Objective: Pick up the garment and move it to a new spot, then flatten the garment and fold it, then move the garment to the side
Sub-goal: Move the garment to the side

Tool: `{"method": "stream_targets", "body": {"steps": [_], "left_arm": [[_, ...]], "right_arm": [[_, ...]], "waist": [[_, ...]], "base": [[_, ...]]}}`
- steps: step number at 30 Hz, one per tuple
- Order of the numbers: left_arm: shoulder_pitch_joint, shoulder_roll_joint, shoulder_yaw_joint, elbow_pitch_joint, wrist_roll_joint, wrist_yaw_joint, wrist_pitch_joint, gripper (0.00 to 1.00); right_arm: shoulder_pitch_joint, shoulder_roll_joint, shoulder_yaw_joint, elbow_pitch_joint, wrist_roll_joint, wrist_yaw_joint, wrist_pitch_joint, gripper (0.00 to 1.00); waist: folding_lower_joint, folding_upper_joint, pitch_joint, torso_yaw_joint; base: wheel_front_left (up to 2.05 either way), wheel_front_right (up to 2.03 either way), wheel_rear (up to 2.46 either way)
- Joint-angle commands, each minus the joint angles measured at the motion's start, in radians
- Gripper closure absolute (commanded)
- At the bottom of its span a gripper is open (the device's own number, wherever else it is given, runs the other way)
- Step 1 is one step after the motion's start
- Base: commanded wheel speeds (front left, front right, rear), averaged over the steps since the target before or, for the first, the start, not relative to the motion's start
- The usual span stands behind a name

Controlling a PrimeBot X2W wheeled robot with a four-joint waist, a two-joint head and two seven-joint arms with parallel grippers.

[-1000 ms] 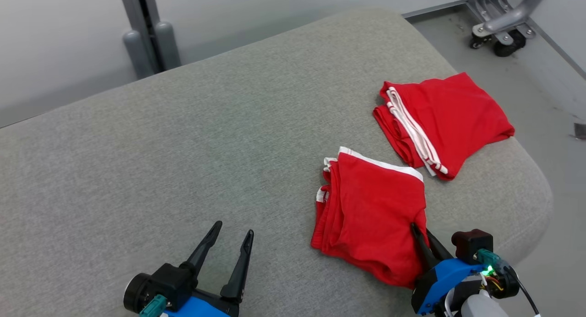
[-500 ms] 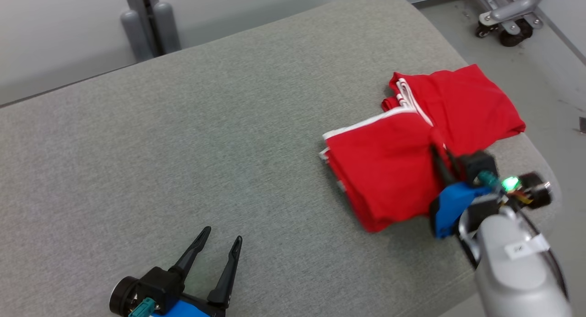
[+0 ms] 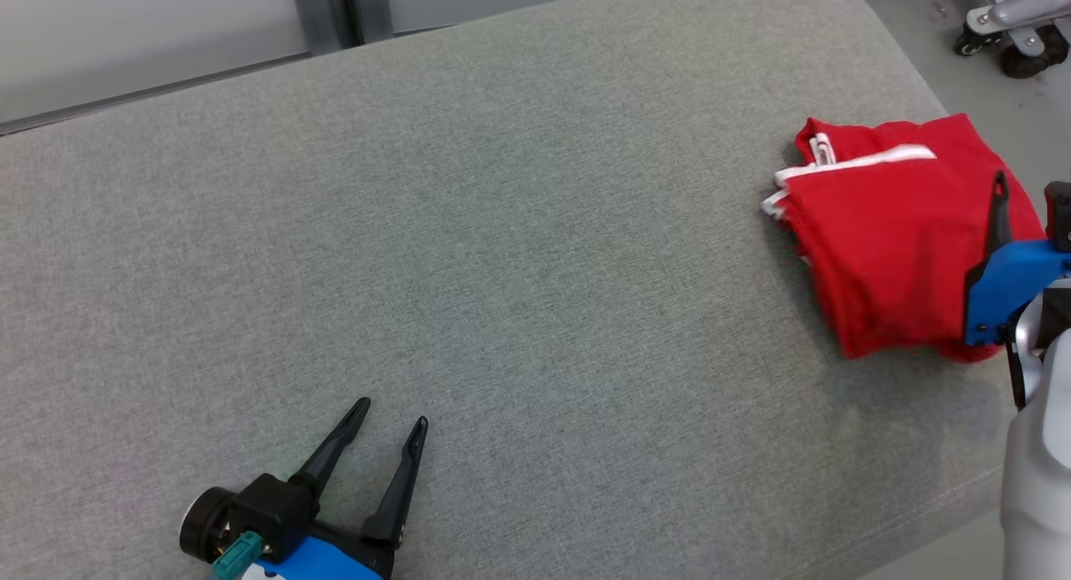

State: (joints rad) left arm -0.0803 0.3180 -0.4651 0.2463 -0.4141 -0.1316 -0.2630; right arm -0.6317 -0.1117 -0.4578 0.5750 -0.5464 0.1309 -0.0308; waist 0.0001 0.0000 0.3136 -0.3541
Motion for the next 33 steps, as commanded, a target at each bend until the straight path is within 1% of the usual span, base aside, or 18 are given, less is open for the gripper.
{"method": "stream_targets", "body": {"steps": [1, 2, 3, 6, 9, 13, 16, 18, 21, 22, 25, 29, 33], "left_arm": [[-0.009, 0.013, 0.01, 0.003, -0.007, 0.002, -0.002, 0.0], [-0.011, 0.015, 0.012, 0.004, -0.008, 0.002, -0.002, 0.0], [-0.016, 0.017, 0.023, 0.005, -0.009, 0.002, -0.002, 0.0], [-0.021, 0.01, 0.046, 0.007, -0.006, 0.002, -0.002, 0.0], [-0.027, 0.002, 0.076, 0.013, 0.0, 0.002, -0.002, 0.0], [-0.032, -0.017, 0.129, 0.027, 0.007, 0.002, -0.002, 0.0], [-0.037, -0.035, 0.182, 0.04, 0.011, 0.002, -0.002, 0.0], [-0.036, -0.049, 0.225, 0.049, 0.014, 0.002, -0.002, 0.0], [-0.027, -0.071, 0.286, 0.062, 0.023, 0.002, -0.002, 0.0], [-0.027, -0.071, 0.286, 0.062, 0.023, 0.002, -0.002, 0.0], [-0.013, -0.091, 0.337, 0.073, 0.039, 0.002, -0.002, 0.0], [0.001, -0.122, 0.398, 0.096, 0.062, 0.002, -0.002, 0.0], [0.013, -0.149, 0.431, 0.11, 0.066, 0.002, -0.002, 0.0]], "right_arm": [[-0.018, 0.024, -0.027, -0.021, -0.02, 0.0, -0.029, 0.0], [-0.02, 0.033, -0.046, -0.031, -0.02, -0.001, -0.048, 0.0], [-0.023, 0.05, -0.05, -0.033, -0.024, 0.0, -0.091, 0.0], [-0.03, 0.06, -0.027, -0.019, 0.008, 0.0, -0.161, 0.0], [-0.03, 0.061, 0.067, 0.033, 0.126, 0.0, -0.211, 0.0], [0.017, 0.061, 0.214, 0.065, 0.285, 0.0, -0.233, 0.0], [0.065, 0.059, 0.324, 0.02, 0.418, -0.001, -0.234, 0.0], [0.116, 0.058, 0.362, -0.018, 0.513, 0.0, -0.234, 0.0], [0.186, 0.06, 0.414, -0.052, 0.598, 0.0, -0.235, 0.0], [0.186, 0.06, 0.414, -0.052, 0.598, 0.0, -0.235, 0.0], [0.246, 0.059, 0.452, -0.058, 0.641, 0.0, -0.235, 0.0], [0.31, 0.059, 0.491, -0.052, 0.668, 0.0, -0.235, 0.0], [0.341, 0.059, 0.483, -0.049, 0.698, 0.0, -0.235, 0.0]], "waist": [[-0.0001, 0.0, 0.008, 0.006], [-0.0001, 0.0, 0.009, 0.006], [-0.0001, 0.0, 0.009, 0.007], [-0.0001, 0.0, 0.004, 0.006], [-0.0001, 0.0, -0.008, 0.012], [-0.0001, 0.0, -0.027, 0.037], [-0.0001, 0.0, -0.039, 0.069], [-0.0001, 0.0, -0.048, 0.095], [-0.0001, 0.0, -0.063, 0.136], [-0.0001, 0.0, -0.063, 0.136], [-0.0001, 0.0, -0.077, 0.176], [-0.0001, 0.0, -0.099, 0.234], [-0.0001, 0.0, -0.116, 0.268]], "base": [[0.0, 0.0, 0.0], [0.0, 0.0, 0.0], [0.0, 0.0, 0.0], [0.0, 0.0, 0.0], [0.0, 0.0, 0.0], [0.0, 0.0, 0.0], [0.0, 0.0, 0.0], [0.0, 0.0, 0.0], [0.0, 0.0, 0.0], [0.0, 0.0, 0.0], [0.0, 0.0, 0.0], [0.0, 0.0, 0.0], [0.0, 0.0, 0.0]]}}
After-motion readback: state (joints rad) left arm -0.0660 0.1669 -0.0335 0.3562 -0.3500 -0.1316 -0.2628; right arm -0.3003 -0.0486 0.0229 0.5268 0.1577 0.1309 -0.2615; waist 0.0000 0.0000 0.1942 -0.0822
